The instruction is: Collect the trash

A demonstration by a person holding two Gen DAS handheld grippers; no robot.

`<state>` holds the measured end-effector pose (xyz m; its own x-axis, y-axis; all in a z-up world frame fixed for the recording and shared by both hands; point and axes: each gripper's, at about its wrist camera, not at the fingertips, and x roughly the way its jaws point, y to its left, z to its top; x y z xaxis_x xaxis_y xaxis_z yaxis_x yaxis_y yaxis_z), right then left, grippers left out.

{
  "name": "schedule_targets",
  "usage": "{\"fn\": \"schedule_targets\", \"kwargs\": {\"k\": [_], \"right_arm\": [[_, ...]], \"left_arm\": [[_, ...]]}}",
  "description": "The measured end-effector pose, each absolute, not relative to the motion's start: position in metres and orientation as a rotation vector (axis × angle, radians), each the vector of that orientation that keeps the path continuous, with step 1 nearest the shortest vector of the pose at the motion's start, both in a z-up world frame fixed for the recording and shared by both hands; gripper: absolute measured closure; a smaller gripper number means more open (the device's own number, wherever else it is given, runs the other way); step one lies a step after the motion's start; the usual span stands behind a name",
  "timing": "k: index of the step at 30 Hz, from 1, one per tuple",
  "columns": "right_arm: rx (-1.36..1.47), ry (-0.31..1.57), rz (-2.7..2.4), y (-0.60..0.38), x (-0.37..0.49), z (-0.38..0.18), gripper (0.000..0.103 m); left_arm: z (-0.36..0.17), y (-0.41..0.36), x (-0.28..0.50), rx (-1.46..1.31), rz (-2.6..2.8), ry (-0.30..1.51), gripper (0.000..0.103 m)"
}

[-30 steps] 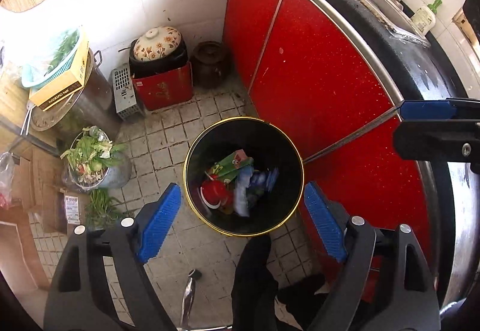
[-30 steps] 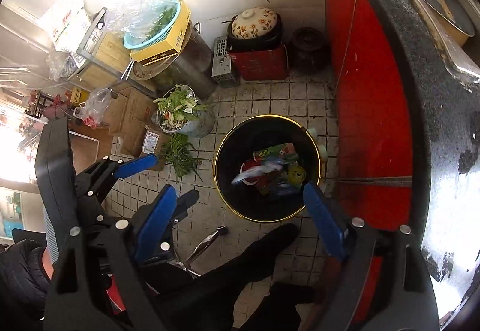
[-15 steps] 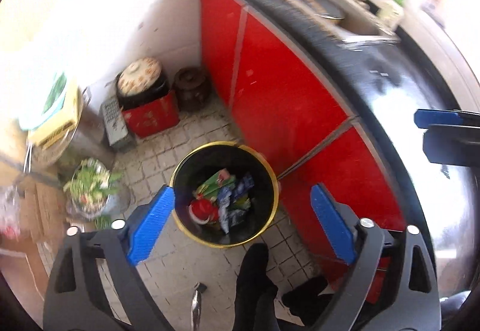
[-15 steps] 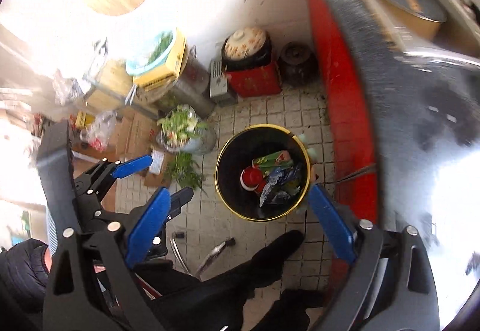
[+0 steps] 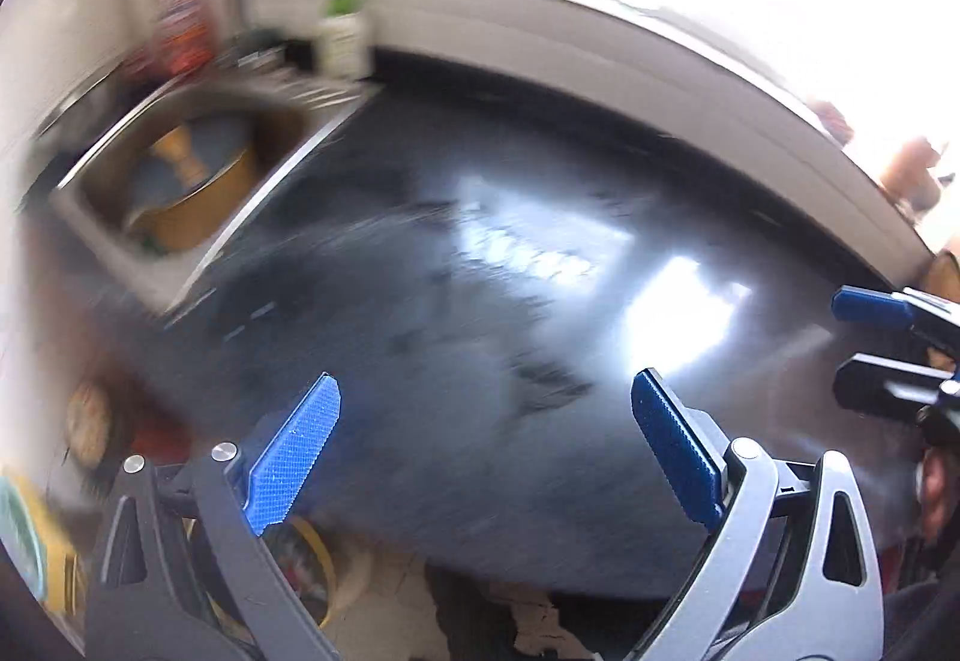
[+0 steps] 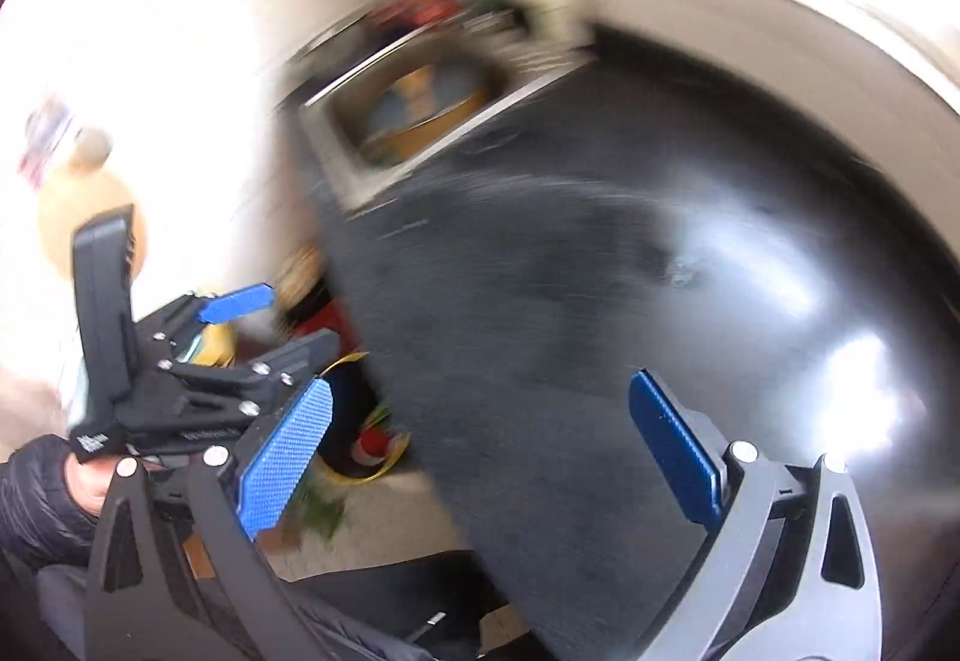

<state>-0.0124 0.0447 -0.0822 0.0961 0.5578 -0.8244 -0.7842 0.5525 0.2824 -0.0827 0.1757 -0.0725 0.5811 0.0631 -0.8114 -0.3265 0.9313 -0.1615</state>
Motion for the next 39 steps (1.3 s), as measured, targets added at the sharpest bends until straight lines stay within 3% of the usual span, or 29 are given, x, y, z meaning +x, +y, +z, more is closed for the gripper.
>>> {"fn": "schedule_targets", "kwargs": {"k": [8,16,39], "right_arm": [[-0.101,1.043,0.512,-0.131,0.041,-0.061,0.007],[-0.017,1.008,0.179,-0.233,0.037,-0.049,0.007],[0.000,1.021,0.161,-0.270,0.052,-0.055,0.007]], "left_arm": [[-0.046,0.049,0.023,-0.130,0.002,0.960,0.008],[-0.044,-0.021,0.051,-0.040,-0.090,0.987,0.008],[-0.050,-0.025,0.054,-0.063,-0.049,1.000,0.008]]}}
